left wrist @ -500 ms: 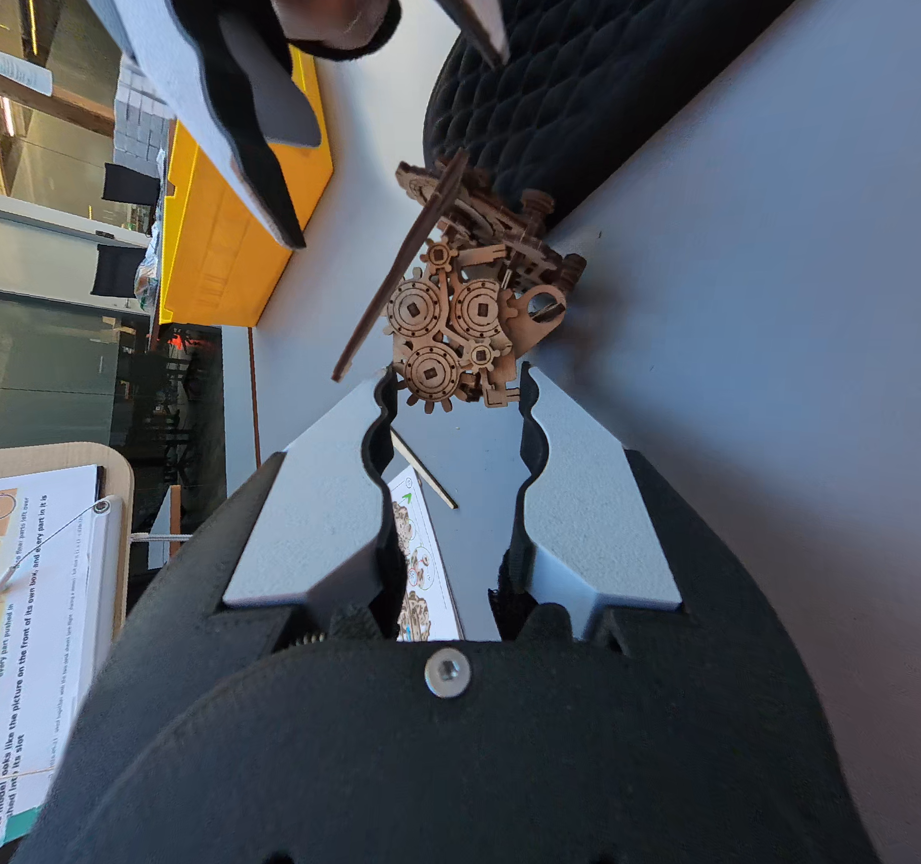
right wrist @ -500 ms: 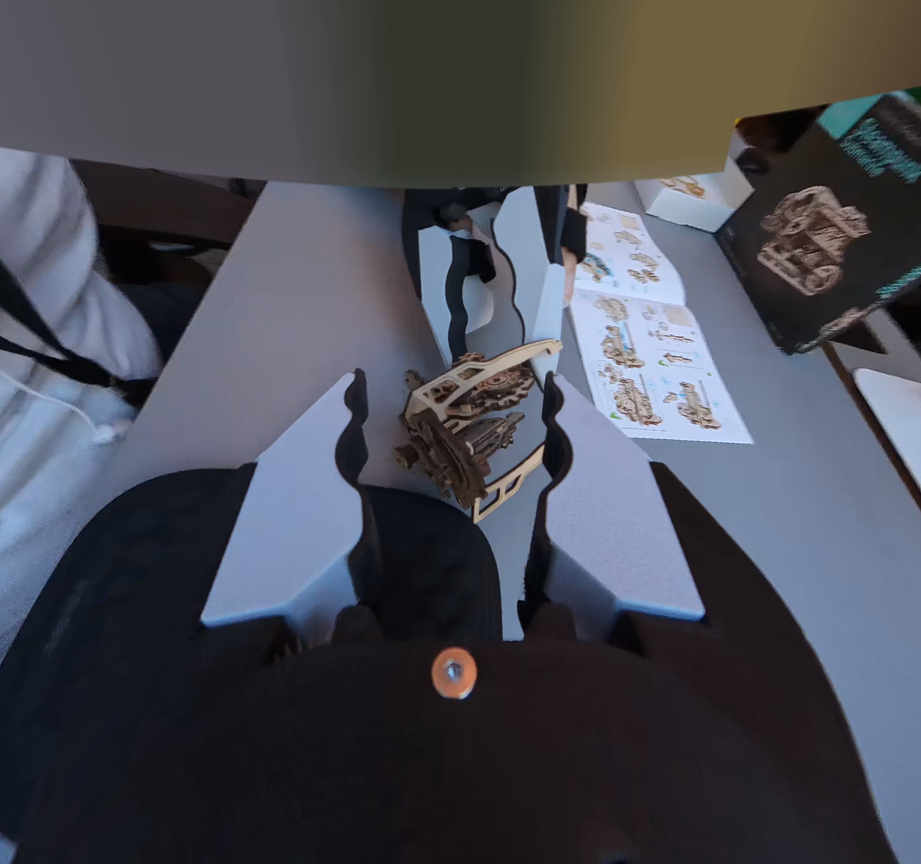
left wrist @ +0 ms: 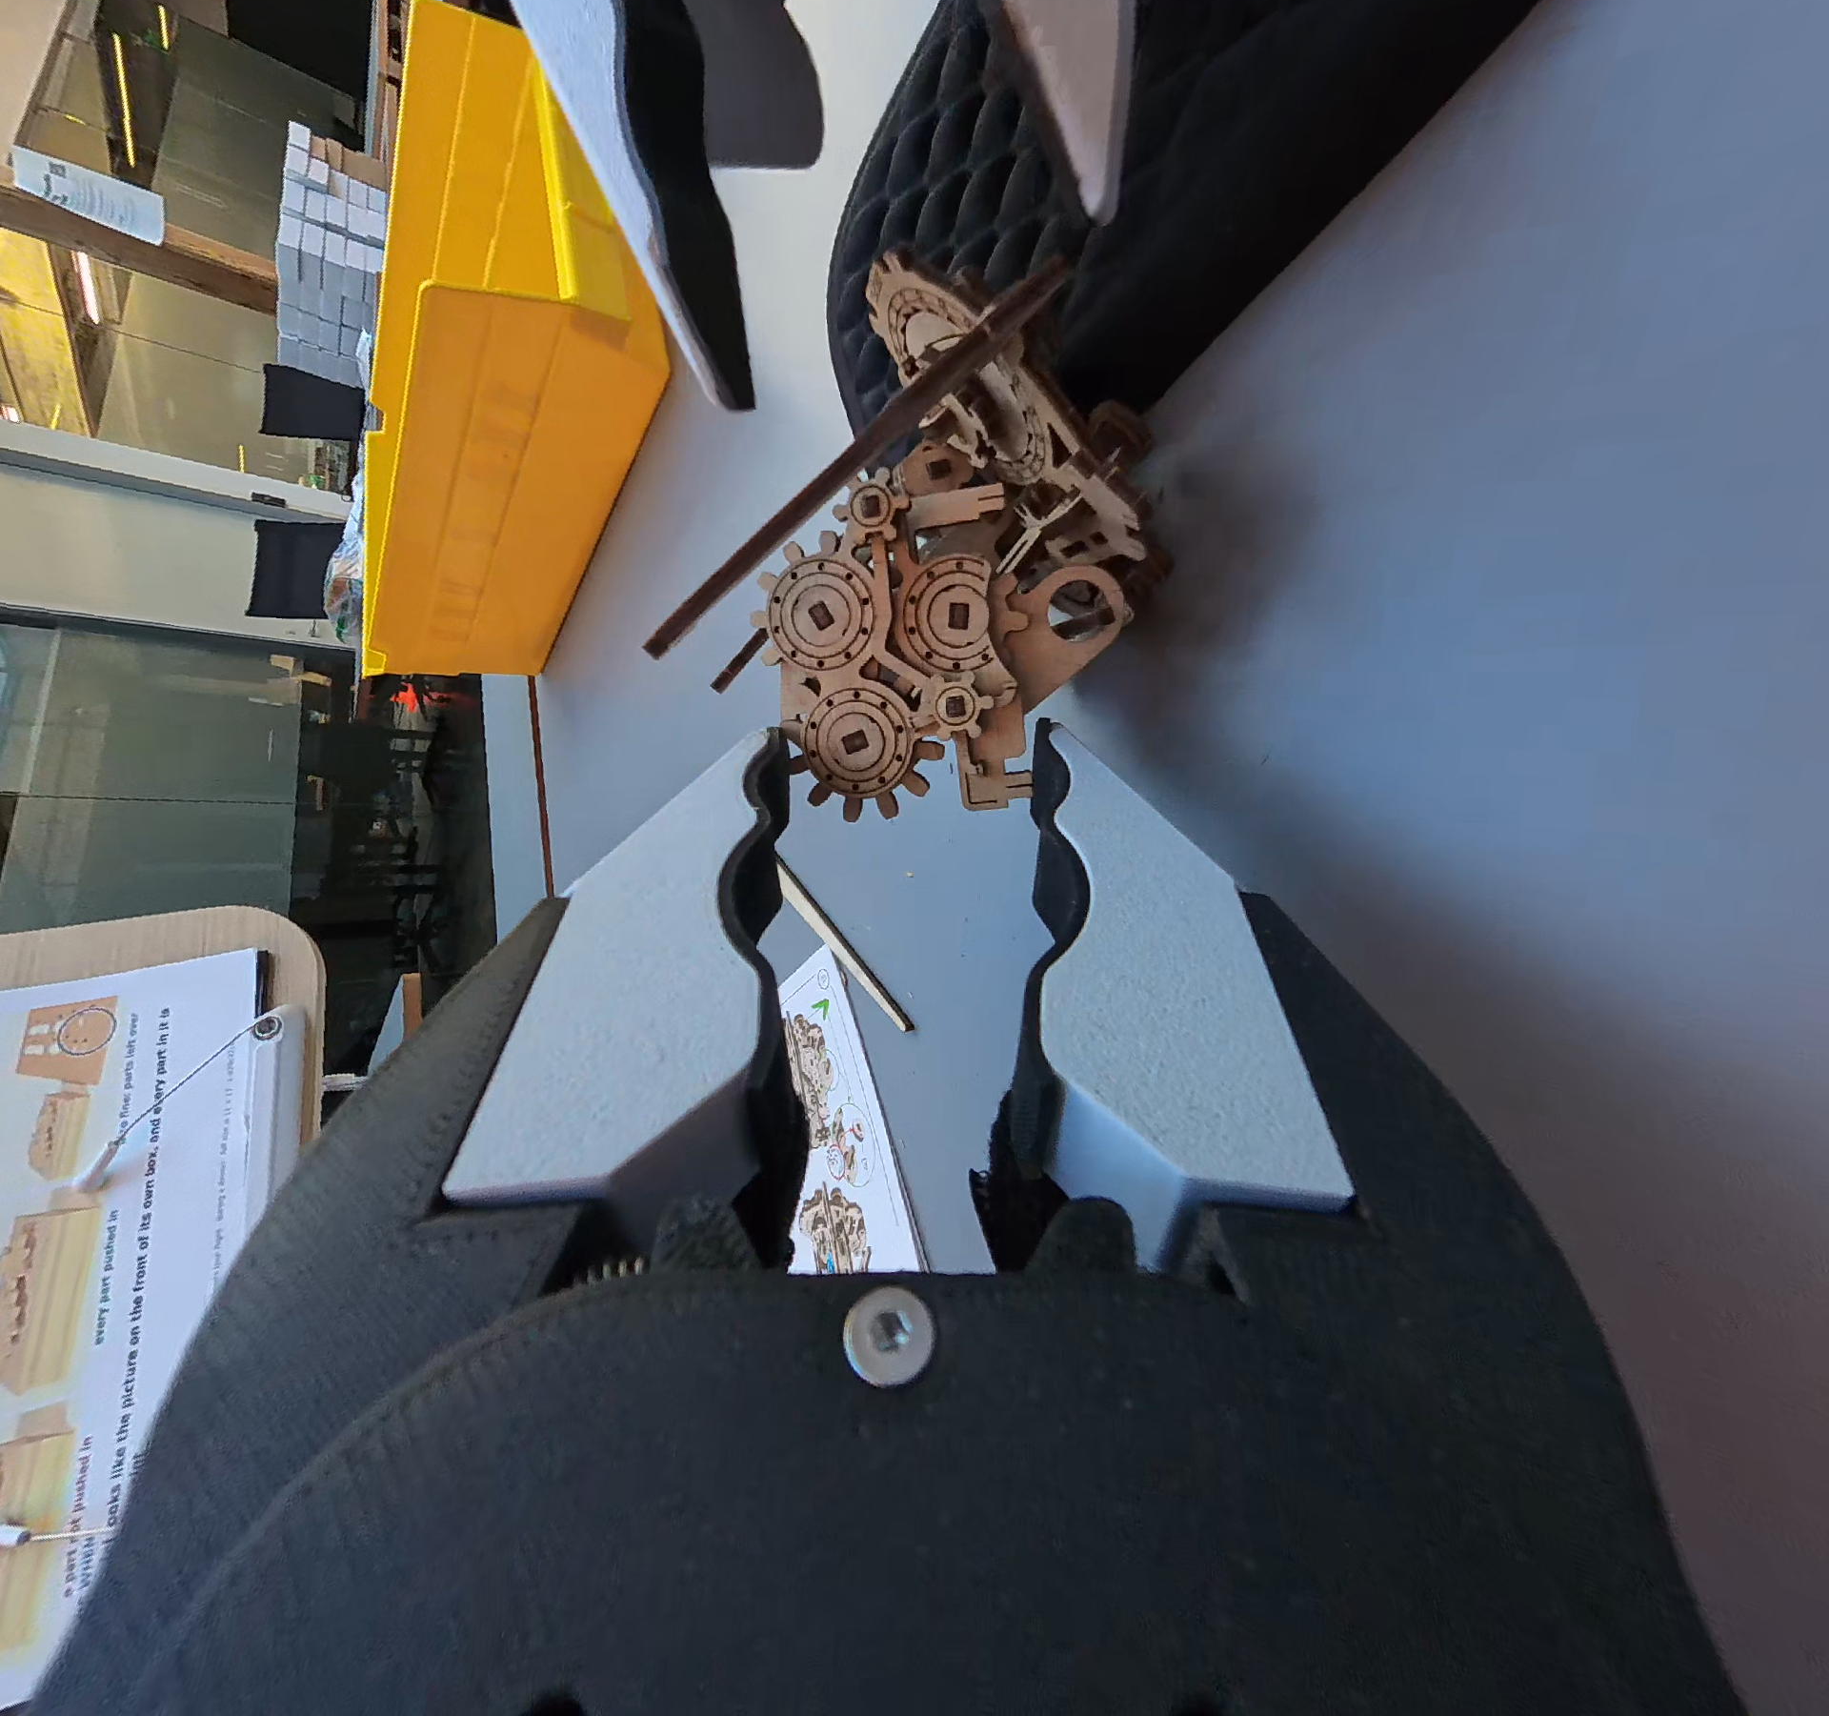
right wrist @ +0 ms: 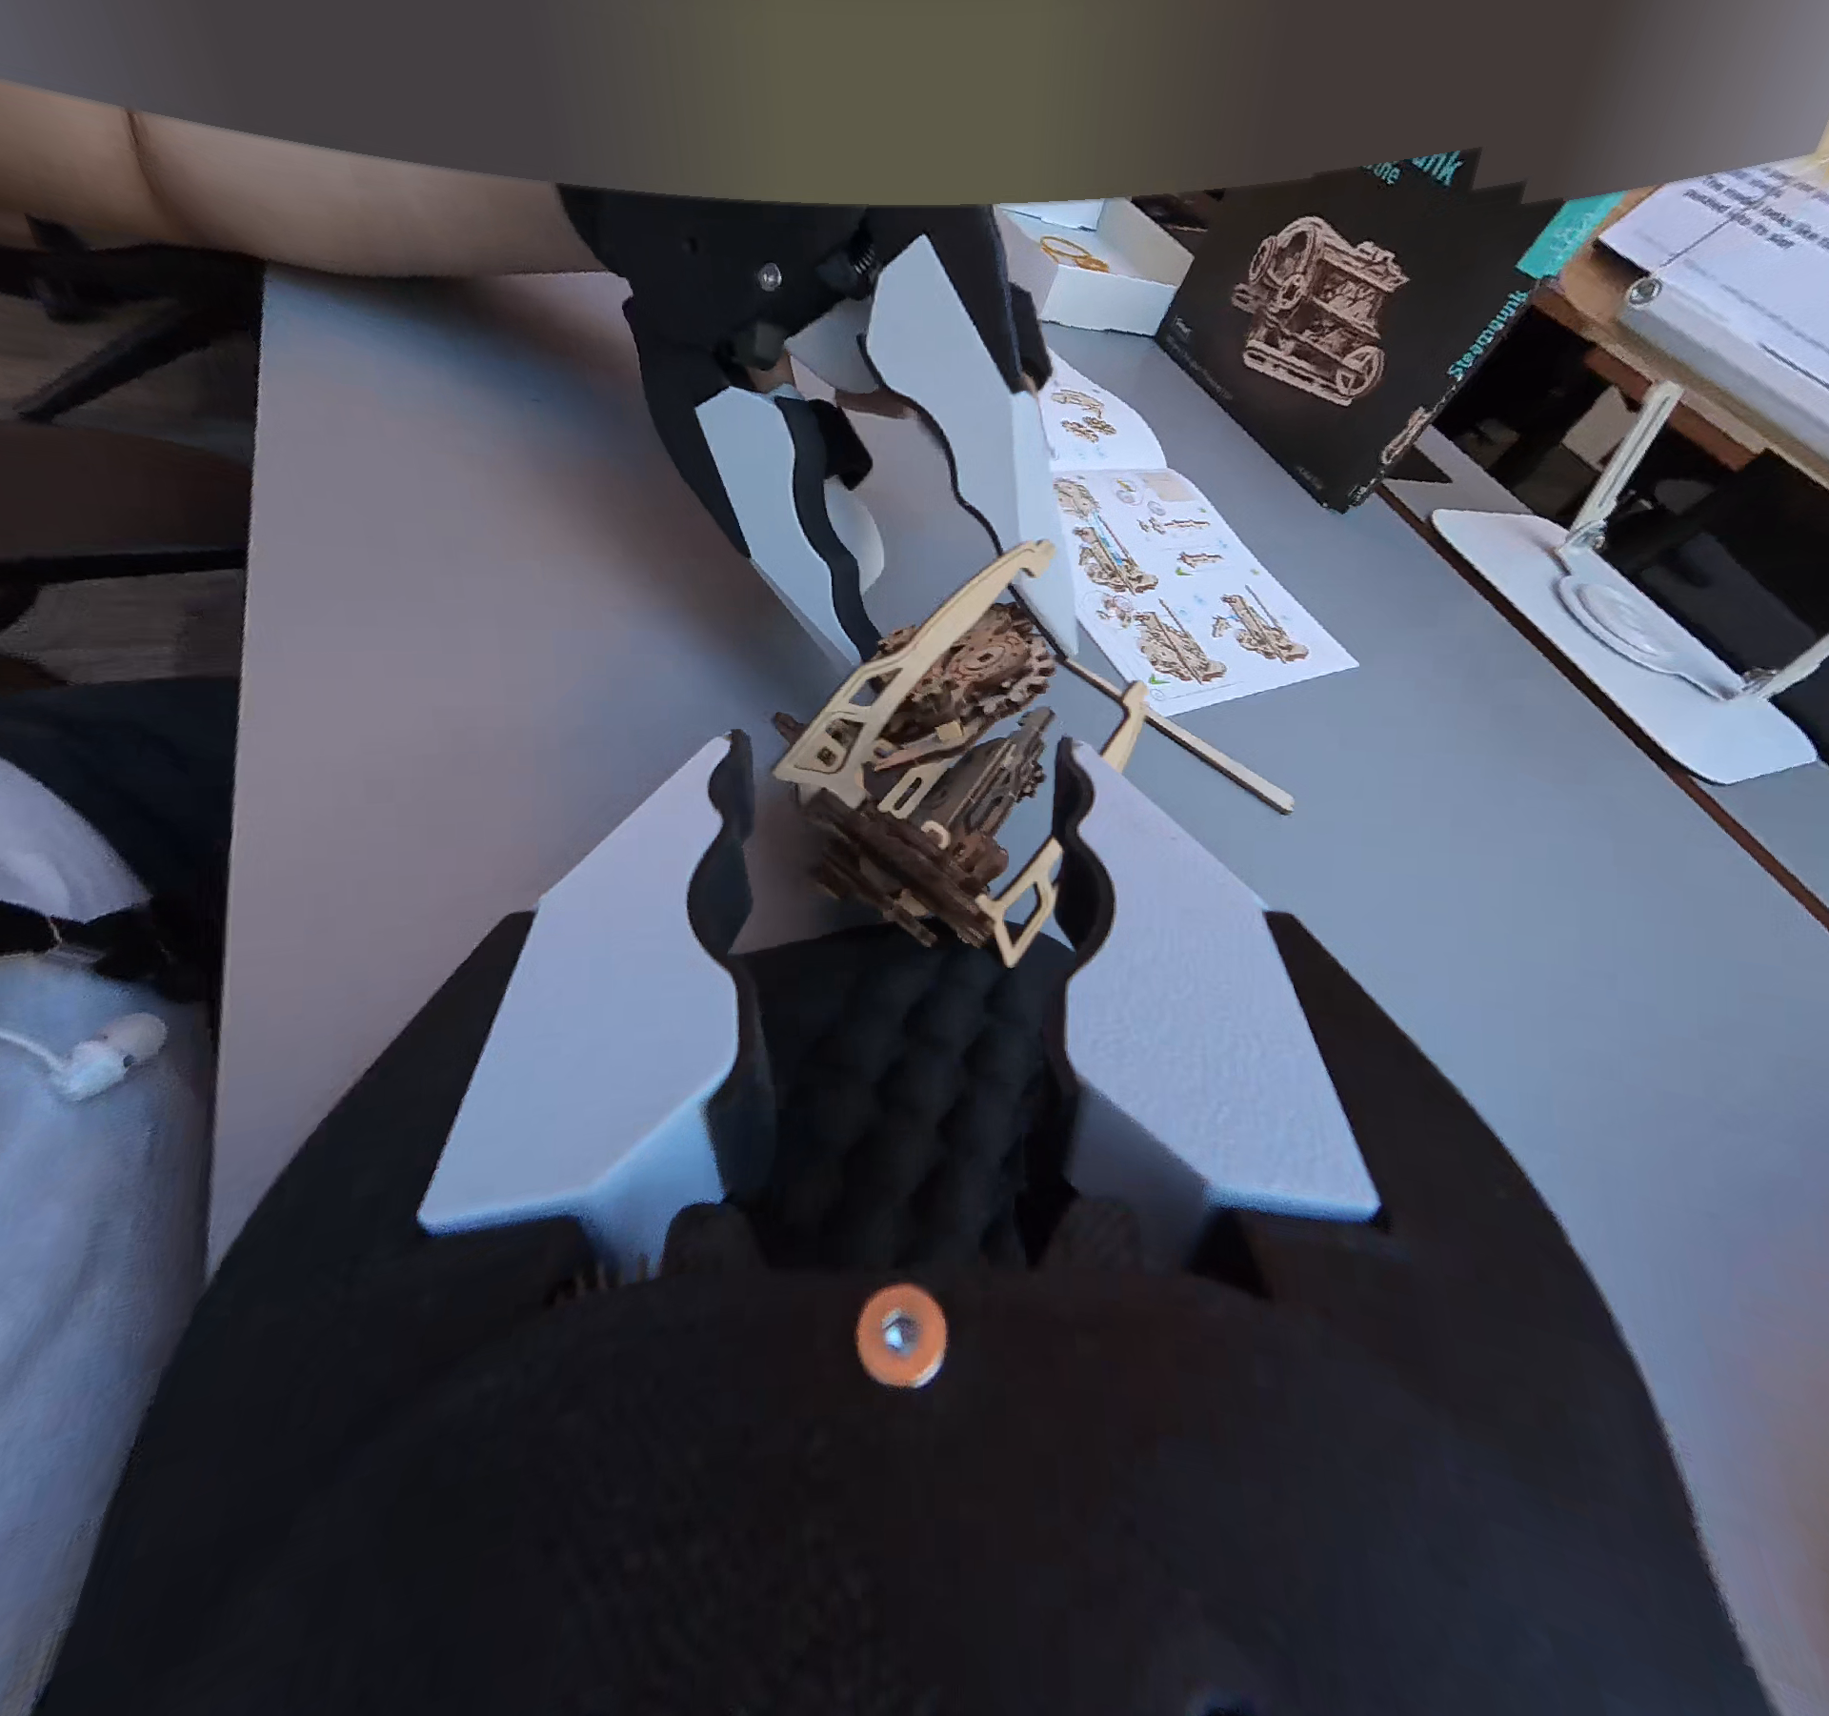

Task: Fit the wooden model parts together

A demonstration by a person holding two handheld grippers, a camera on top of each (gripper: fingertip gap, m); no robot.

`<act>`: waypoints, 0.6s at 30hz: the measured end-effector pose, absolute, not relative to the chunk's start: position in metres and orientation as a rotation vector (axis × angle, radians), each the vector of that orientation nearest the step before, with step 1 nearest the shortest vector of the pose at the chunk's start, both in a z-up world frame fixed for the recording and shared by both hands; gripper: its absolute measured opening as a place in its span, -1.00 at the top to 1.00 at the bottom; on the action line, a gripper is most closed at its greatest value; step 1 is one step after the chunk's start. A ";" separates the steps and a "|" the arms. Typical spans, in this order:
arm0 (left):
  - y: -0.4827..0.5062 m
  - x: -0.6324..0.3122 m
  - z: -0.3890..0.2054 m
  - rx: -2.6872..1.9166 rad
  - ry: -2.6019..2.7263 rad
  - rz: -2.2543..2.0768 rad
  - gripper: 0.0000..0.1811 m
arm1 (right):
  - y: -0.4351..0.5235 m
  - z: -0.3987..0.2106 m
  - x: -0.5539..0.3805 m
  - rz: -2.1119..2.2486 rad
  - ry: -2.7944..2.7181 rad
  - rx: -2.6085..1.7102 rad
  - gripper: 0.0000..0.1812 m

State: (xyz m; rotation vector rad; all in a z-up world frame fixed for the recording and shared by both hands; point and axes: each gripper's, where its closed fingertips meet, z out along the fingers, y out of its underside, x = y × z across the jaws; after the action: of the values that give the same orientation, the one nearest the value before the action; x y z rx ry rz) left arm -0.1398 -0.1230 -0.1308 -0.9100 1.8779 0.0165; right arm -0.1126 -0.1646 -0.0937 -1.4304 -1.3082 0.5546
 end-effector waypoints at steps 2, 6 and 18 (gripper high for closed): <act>-0.123 -0.140 -0.131 -0.905 1.879 0.031 0.47 | -0.159 -0.095 -0.110 0.410 -1.246 -1.461 0.34; -0.124 -0.139 -0.133 -0.897 1.890 0.054 0.47 | -0.170 -0.101 -0.116 0.319 -1.271 -1.458 0.49; -0.114 -0.140 -0.130 -0.938 1.852 0.147 0.47 | -0.150 -0.102 -0.113 0.192 -1.375 -1.398 0.89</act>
State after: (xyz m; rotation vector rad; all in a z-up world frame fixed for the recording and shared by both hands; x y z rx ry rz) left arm -0.1401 -0.1143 -0.1304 -0.9377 1.8524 0.1473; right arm -0.1126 -0.1501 -0.1018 -1.3980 -1.3749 0.1916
